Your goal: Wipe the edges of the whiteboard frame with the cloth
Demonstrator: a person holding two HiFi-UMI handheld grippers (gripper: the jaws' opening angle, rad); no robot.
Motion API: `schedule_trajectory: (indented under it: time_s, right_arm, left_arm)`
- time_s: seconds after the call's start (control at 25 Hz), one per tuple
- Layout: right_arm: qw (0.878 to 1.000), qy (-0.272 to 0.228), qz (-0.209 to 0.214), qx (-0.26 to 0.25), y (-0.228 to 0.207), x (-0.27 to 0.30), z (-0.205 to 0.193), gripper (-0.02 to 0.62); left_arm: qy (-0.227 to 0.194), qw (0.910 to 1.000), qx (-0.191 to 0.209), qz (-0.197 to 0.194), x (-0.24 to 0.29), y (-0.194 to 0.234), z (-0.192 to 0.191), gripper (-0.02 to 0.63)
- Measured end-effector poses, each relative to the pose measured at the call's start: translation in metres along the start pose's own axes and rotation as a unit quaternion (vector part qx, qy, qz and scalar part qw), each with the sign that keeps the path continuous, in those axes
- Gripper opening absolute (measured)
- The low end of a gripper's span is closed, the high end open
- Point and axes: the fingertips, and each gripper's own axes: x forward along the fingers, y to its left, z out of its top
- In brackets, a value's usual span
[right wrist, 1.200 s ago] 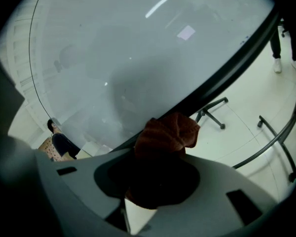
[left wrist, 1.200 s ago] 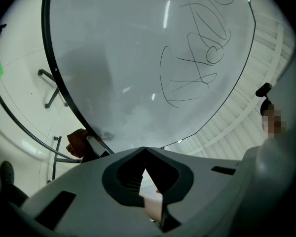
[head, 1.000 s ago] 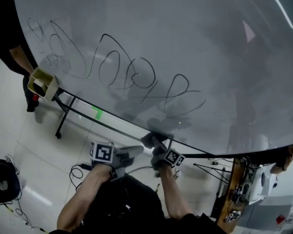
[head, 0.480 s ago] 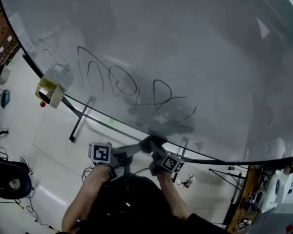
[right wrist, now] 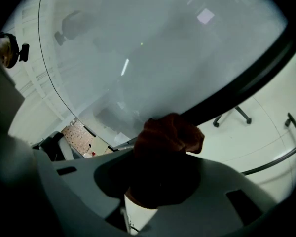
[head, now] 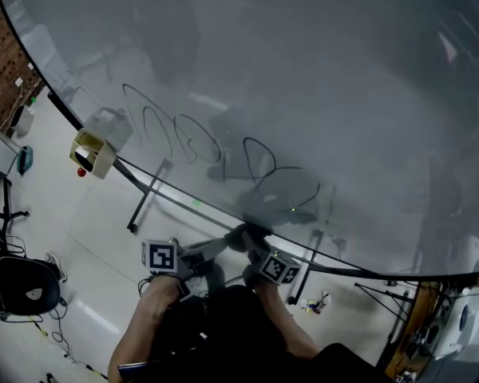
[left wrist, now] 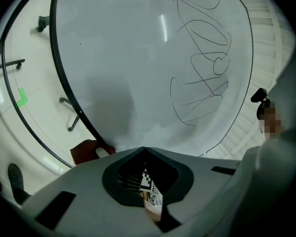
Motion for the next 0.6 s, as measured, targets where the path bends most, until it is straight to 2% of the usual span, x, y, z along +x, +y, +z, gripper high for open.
schedule_trajectory:
  time_s: [0.16, 0.36, 0.48, 0.6]
  right_arm:
    - [1.0, 0.009, 0.0, -0.008, 0.003, 0.013, -0.007, 0.117]
    - [0.999, 0.021, 0.0, -0.029, 0.017, 0.041, -0.014, 0.117]
    - [0.999, 0.02, -0.006, -0.035, 0.032, 0.057, -0.021, 0.117]
    - [1.0, -0.001, -0.023, -0.015, 0.037, 0.07, -0.025, 0.117]
  left_arm:
    - [0.004, 0.9998, 0.016, 0.01, -0.01, 0.002, 0.006, -0.012]
    - [0.002, 0.9998, -0.019, -0.005, -0.027, 0.014, 0.014, -0.012]
    - [0.015, 0.9997, 0.015, -0.01, -0.048, 0.01, 0.028, -0.012]
    - [0.015, 0.9998, 0.005, -0.013, -0.075, 0.013, 0.041, -0.012]
